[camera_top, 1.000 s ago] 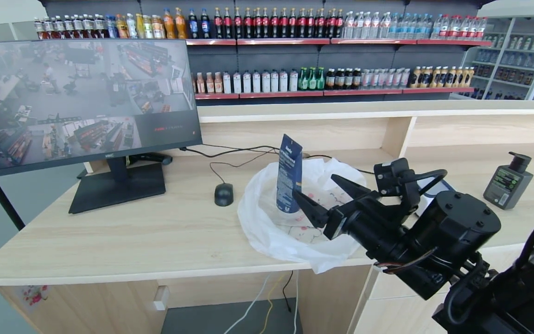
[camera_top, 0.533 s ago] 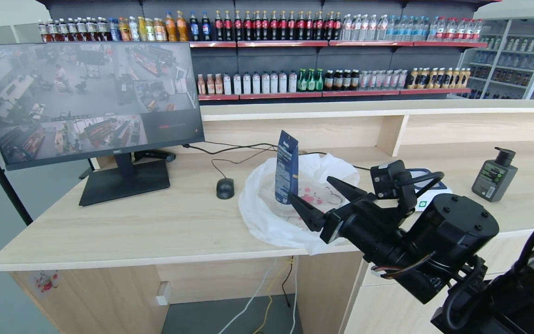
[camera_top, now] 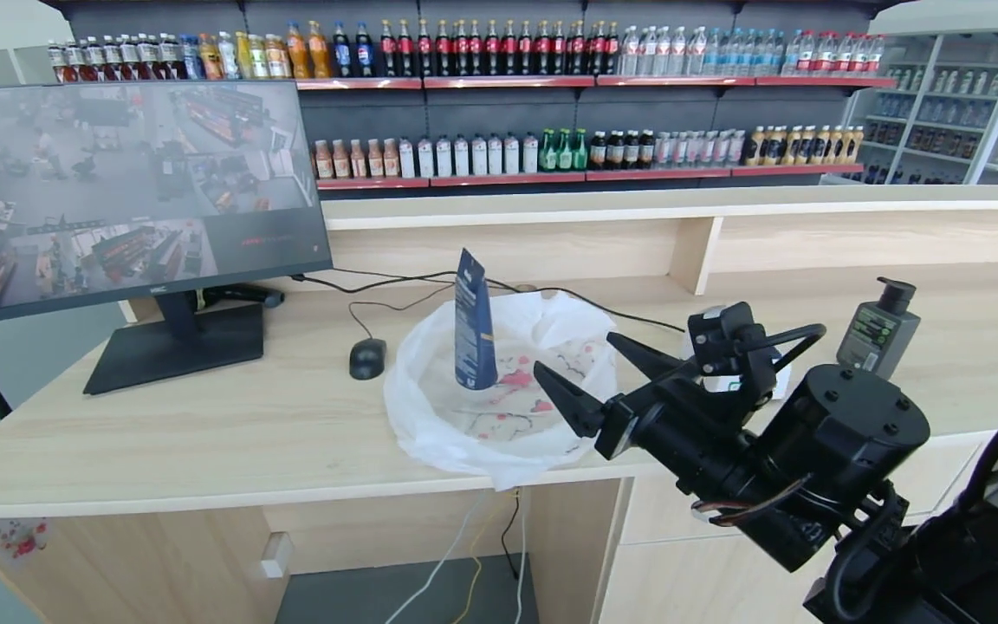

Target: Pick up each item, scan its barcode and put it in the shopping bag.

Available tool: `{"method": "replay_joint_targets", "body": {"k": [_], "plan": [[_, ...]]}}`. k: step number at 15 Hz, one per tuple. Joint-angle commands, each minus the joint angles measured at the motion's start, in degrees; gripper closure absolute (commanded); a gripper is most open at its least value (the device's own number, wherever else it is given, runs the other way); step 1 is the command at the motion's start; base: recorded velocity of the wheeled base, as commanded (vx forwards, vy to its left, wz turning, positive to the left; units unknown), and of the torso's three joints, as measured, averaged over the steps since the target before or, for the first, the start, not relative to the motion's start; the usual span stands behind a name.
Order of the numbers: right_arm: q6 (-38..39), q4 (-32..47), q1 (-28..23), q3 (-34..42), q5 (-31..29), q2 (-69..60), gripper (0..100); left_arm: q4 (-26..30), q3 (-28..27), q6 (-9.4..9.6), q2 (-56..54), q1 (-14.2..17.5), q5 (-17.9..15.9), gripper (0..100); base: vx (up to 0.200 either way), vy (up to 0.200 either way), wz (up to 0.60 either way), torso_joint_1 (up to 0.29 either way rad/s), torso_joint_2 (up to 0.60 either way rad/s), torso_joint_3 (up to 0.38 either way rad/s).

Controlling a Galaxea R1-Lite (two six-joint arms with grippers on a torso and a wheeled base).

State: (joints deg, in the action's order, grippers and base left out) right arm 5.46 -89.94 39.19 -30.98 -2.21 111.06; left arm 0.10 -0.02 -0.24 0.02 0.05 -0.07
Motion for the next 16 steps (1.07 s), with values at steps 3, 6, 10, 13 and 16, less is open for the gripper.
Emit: {"method": "replay_joint_targets", "body": {"k": [3, 6, 10, 13, 16], "plan": [[0.08, -0.06, 1.50, 0.04, 0.01, 0.13, 0, -0.01, -0.06, -0.02, -0.02, -0.05, -0.01, 0, 0.000, -0.200, 0.00, 0.002, 0.00, 0.002], [0.34, -0.06, 1.50, 0.57, -0.08, -0.05, 0, -0.01, -0.06, -0.11, -0.02, 0.04, -0.01, 0, 0.000, -0.200, -0.40, -0.001, 0.00, 0.001], [0.34, -0.06, 2.99, 0.21, -0.08, 0.13, 0, -0.01, -0.06, -0.11, -0.02, 0.04, -0.01, 0, 0.000, -0.200, 0.00, 0.001, 0.00, 0.002], [0.43, -0.06, 2.91, 0.04, -0.08, -0.05, 0, -0.01, -0.06, -0.11, -0.02, -0.05, -0.01, 0, 0.000, -0.200, 0.00, 0.006, 0.00, 0.001], [0.43, -0.06, 2.73, -0.31, -0.08, 0.13, 0, -0.01, 0.02, -0.11, -0.02, -0.05, -0.01, 0, 0.000, -0.200, 0.00, 0.001, 0.00, -0.002]]}}
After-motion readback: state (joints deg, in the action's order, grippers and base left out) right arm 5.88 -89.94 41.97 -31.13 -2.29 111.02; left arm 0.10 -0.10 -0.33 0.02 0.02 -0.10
